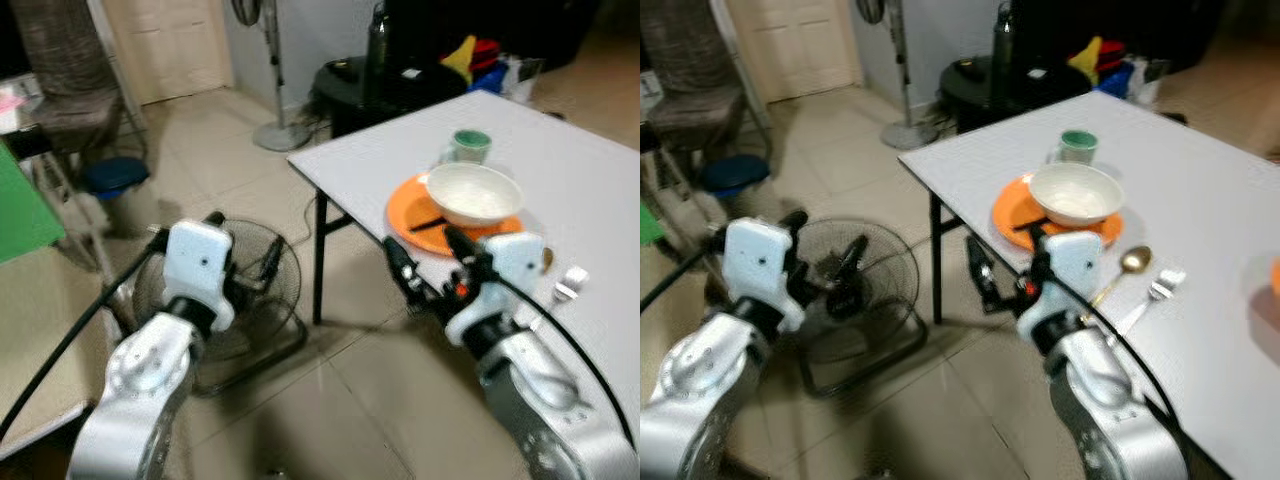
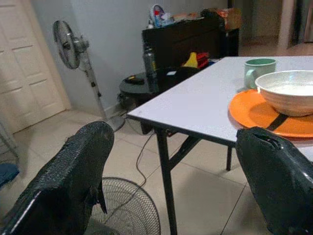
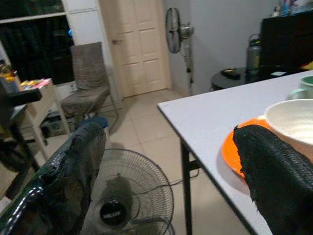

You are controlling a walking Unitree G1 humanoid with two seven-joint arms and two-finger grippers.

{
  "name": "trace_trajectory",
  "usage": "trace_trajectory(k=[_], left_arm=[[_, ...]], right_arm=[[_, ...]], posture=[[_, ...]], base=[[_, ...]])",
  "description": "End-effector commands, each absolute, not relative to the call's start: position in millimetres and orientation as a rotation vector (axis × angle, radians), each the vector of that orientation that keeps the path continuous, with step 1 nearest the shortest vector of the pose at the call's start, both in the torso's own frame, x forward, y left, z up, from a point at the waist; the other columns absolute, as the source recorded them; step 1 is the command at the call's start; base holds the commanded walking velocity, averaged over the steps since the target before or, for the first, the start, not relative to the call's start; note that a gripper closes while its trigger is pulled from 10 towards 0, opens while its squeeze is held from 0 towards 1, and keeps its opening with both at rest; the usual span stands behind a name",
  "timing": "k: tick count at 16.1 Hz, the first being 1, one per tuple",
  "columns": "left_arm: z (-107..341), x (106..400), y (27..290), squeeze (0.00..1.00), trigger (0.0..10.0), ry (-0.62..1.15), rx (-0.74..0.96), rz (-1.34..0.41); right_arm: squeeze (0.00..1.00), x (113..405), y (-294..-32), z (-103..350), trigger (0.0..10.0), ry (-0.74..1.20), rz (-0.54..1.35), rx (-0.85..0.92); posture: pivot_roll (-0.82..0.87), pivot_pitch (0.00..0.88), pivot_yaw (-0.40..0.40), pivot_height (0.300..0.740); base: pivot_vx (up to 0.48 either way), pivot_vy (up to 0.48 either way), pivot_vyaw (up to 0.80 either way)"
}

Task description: Setting the table

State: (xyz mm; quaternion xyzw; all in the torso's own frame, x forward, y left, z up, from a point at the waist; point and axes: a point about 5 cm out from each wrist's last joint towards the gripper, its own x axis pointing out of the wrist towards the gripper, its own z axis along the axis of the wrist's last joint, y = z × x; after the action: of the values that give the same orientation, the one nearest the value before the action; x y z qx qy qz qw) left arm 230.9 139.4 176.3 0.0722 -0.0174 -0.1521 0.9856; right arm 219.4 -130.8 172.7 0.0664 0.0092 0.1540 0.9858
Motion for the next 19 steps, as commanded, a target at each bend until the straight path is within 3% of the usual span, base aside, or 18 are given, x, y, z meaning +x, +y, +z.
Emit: trace_trajectory(k=[1, 12, 19], left_arm=[[175.3, 230.3, 145.1, 0.0, 10.0, -0.024, 0.156, -0.286], [174.7, 229.5, 145.9, 0.0, 10.0, -0.013, 0.15, -0.284], [174.5, 228.6, 147.0, 0.0, 10.0, -0.012, 0.151, -0.28]], right_arm=[[1.0, 219.5, -128.0, 173.7, 10.0, 0.015, 0.331, 0.143], [1.0, 218.9, -125.6, 172.0, 10.0, 0.032, 0.357, 0.159], [1.0, 218.0, -124.0, 171.7, 10.0, 0.033, 0.396, 0.149]], posture=[[0.09, 0.0, 0.066, 0.74], [0.09, 0.0, 0.062, 0.74], [0.1, 0.0, 0.059, 0.74]], base=[[0.0, 0.304, 0.8], [0.0, 0.319, 0.0], [0.0, 0.339, 0.75]])
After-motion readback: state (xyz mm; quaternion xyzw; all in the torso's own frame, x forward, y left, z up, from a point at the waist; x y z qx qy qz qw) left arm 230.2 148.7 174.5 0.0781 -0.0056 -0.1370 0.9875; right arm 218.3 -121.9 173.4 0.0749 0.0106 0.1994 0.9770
